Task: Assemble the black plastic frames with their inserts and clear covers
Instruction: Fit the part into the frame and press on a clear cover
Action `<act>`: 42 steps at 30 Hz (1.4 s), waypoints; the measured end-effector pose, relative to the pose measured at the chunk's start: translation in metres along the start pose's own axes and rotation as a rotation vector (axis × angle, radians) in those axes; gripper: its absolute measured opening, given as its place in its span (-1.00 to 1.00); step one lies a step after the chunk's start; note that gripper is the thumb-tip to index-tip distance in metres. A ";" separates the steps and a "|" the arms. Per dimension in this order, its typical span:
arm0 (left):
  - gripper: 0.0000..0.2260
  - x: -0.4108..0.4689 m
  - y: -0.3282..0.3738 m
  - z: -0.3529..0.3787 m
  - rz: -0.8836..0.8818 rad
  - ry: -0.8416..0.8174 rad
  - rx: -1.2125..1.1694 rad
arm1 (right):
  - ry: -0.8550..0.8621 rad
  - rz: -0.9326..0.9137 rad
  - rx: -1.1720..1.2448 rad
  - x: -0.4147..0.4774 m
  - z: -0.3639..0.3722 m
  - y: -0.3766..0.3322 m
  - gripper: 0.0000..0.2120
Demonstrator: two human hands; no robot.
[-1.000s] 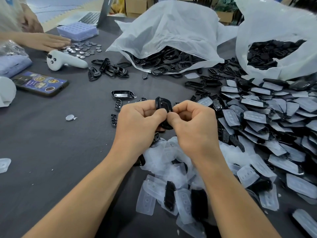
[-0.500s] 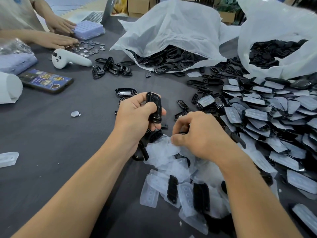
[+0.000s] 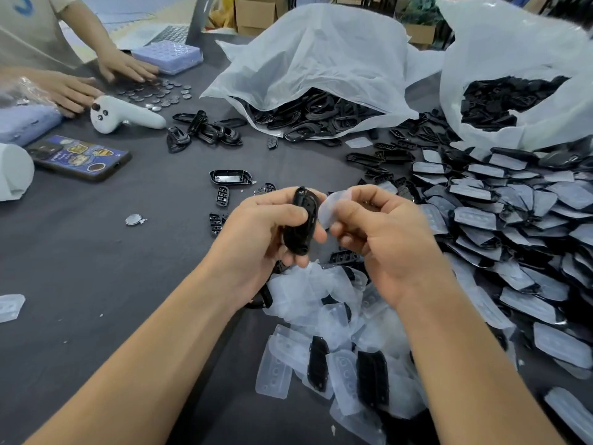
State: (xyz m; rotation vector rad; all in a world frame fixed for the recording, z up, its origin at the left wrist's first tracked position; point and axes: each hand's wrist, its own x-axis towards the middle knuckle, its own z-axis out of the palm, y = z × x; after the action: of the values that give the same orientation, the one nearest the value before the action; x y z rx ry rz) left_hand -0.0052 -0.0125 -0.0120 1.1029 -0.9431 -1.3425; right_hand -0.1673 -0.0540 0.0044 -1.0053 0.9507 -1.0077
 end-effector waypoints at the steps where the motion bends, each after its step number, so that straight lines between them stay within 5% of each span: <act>1: -0.71 0.000 0.001 -0.002 -0.012 -0.035 -0.002 | 0.003 0.001 -0.001 0.000 0.002 0.001 -0.85; 8: -0.73 -0.001 0.003 -0.003 -0.027 -0.029 0.076 | 0.092 -0.123 -0.149 0.000 0.002 0.006 -0.88; 14: -0.72 0.000 0.001 -0.005 -0.039 0.106 0.079 | 0.130 -0.082 0.103 0.004 -0.004 0.001 -0.79; 21: -0.81 0.000 -0.003 0.002 0.044 0.096 0.141 | -0.214 0.007 0.108 0.000 -0.004 -0.002 -0.88; 28: -0.89 -0.003 -0.010 0.013 0.113 0.164 0.270 | 0.139 -0.403 -0.576 -0.004 0.008 0.009 -0.86; 33: -0.86 -0.003 -0.013 0.011 0.120 0.085 0.192 | 0.259 -0.509 -0.722 -0.007 0.015 0.015 -0.86; 39: -0.60 -0.003 -0.011 0.009 0.062 -0.019 0.165 | 0.379 -0.459 -0.706 -0.004 0.016 0.018 -0.83; 42: -0.66 -0.004 -0.006 0.007 0.024 -0.017 0.091 | 0.374 -0.402 -0.654 -0.002 0.013 0.017 -0.79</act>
State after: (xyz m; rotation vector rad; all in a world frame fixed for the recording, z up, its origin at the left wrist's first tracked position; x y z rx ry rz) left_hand -0.0131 -0.0087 -0.0158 1.1474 -1.0358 -1.3022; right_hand -0.1518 -0.0460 -0.0082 -1.6318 1.4792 -1.2778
